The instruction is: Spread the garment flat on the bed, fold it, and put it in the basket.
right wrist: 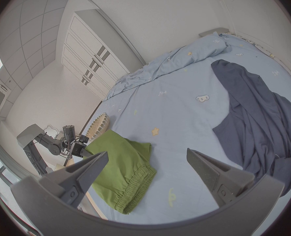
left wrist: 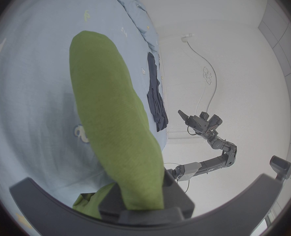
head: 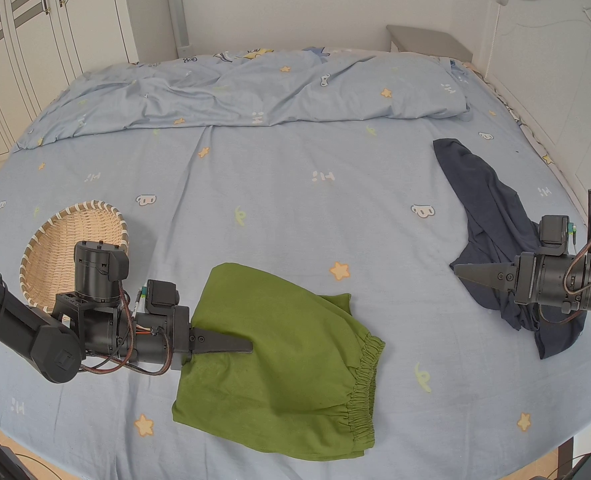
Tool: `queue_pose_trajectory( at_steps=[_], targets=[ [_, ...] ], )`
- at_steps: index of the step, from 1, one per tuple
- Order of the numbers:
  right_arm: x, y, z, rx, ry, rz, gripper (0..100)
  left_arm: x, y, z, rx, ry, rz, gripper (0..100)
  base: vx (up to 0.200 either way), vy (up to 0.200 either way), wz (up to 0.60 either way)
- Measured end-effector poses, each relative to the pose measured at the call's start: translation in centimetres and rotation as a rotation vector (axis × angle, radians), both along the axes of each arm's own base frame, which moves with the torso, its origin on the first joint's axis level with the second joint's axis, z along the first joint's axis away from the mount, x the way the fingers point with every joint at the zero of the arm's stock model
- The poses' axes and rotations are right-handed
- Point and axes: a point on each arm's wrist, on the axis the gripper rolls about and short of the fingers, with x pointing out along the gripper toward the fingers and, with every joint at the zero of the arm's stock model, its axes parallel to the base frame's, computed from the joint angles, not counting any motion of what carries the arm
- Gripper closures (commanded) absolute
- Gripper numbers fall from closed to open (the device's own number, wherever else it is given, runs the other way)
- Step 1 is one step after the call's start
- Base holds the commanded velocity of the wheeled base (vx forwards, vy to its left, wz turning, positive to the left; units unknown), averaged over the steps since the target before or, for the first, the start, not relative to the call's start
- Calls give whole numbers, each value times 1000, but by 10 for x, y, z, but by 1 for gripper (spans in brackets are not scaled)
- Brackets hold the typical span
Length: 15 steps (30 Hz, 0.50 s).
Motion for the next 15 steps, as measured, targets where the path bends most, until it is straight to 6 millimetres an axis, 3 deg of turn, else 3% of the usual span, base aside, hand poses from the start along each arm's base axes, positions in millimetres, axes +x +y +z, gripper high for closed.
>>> queue_pose_trajectory(
  at_steps=[15],
  targets=[
    [1,-2,0,0,-1,-11,0,-8,-10,-3,8,12,-42,100,0,200,0]
  ],
)
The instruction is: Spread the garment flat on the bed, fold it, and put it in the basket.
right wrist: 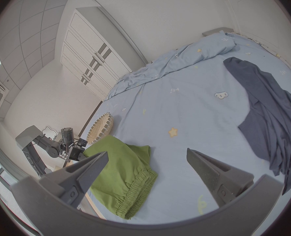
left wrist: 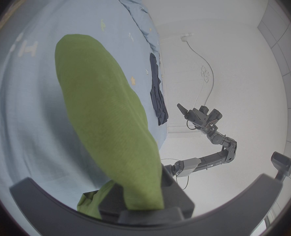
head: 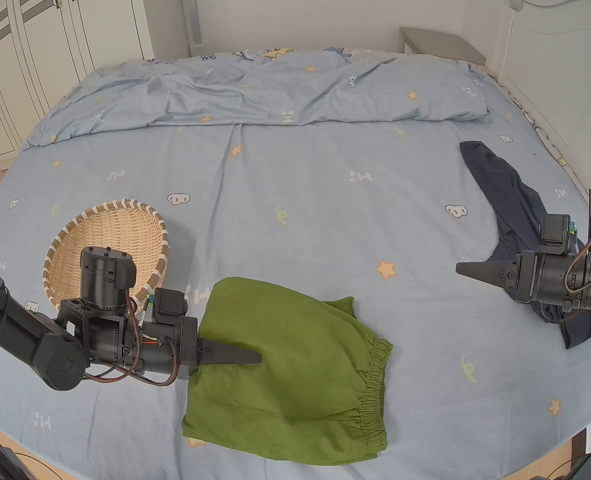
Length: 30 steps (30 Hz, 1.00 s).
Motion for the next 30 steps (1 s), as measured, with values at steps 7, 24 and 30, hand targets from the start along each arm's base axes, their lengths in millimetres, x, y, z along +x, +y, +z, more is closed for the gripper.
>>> queue_pose_trajectory(
  at_steps=[7,24,30],
  targets=[
    [1,0,0,0,-1,-3,0,-2,-1,0,2,-1,-7,100,0,114,0],
    [-1,3,-1,-2,0,11,0,-18,-19,44,63,-66,-100,100,0,0,0],
    [-1,4,-1,-3,1,16,0,-19,-19,84,152,-194,-165,100,0,0,0]
  ],
)
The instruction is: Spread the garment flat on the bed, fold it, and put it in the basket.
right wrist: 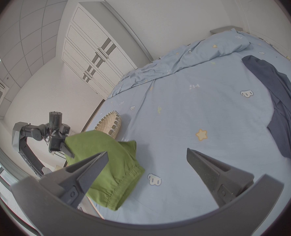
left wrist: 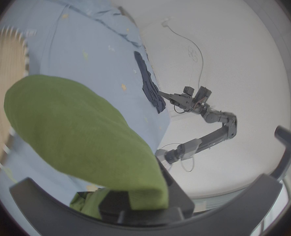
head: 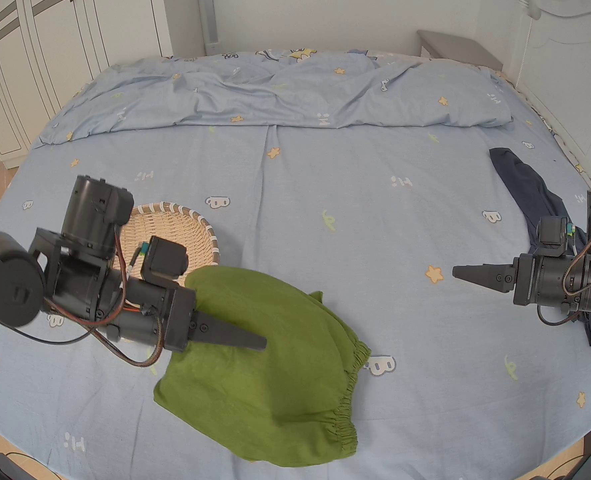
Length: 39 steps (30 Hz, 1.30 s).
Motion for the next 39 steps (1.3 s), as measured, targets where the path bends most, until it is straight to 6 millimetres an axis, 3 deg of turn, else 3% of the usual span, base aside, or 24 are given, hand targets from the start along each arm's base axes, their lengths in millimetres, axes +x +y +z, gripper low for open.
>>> queue_pose_trajectory(
  at_steps=[4,11,20,29,34,39],
  targets=[
    [0,1,-1,-2,1,4,0,2,2,27,113,-174,56,100,0,0,0],
    [1,3,-2,-13,1,-9,0,4,3,52,249,-384,157,100,0,0,0],
    [2,5,-4,-19,7,-9,0,7,8,74,163,-557,206,100,0,0,0],
    [2,5,-4,-20,6,-8,0,11,27,84,99,-699,309,100,0,0,0],
    [1,5,-4,-19,5,-6,0,14,48,94,14,-817,394,100,0,0,0],
    [0,5,-3,-18,1,-8,0,16,71,94,-14,-821,459,100,0,0,0]
  ],
)
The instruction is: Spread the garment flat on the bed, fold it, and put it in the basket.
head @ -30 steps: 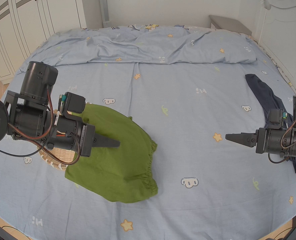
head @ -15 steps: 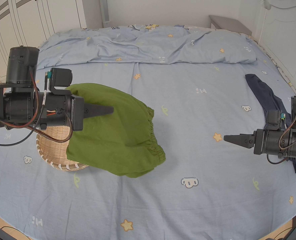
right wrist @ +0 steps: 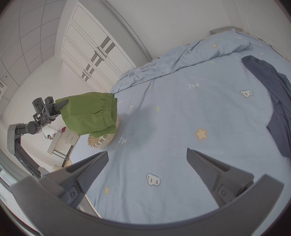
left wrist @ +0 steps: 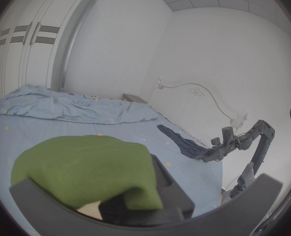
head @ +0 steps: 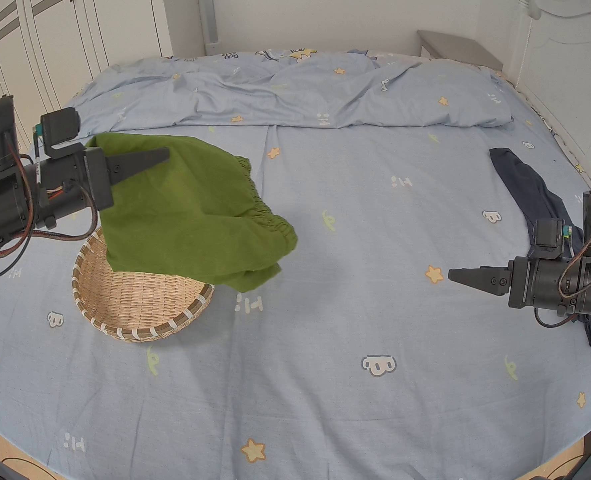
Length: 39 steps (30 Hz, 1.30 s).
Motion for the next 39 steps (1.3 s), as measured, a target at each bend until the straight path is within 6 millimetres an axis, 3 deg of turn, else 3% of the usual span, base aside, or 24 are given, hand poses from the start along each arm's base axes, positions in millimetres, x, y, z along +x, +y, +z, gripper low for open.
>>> queue_pose_trajectory(
  at_steps=[9,17,27,39],
  targets=[
    [-4,-1,4,4,-15,0,0,27,56,-12,-56,53,123,100,0,0,0],
    [-7,-2,7,7,-24,2,0,50,84,-50,-69,184,210,100,0,0,0],
    [-13,2,9,11,-37,24,0,55,99,-90,-99,435,270,100,0,0,0],
    [-17,4,10,12,-42,39,0,67,98,-83,-114,713,294,100,0,0,0]
  ],
)
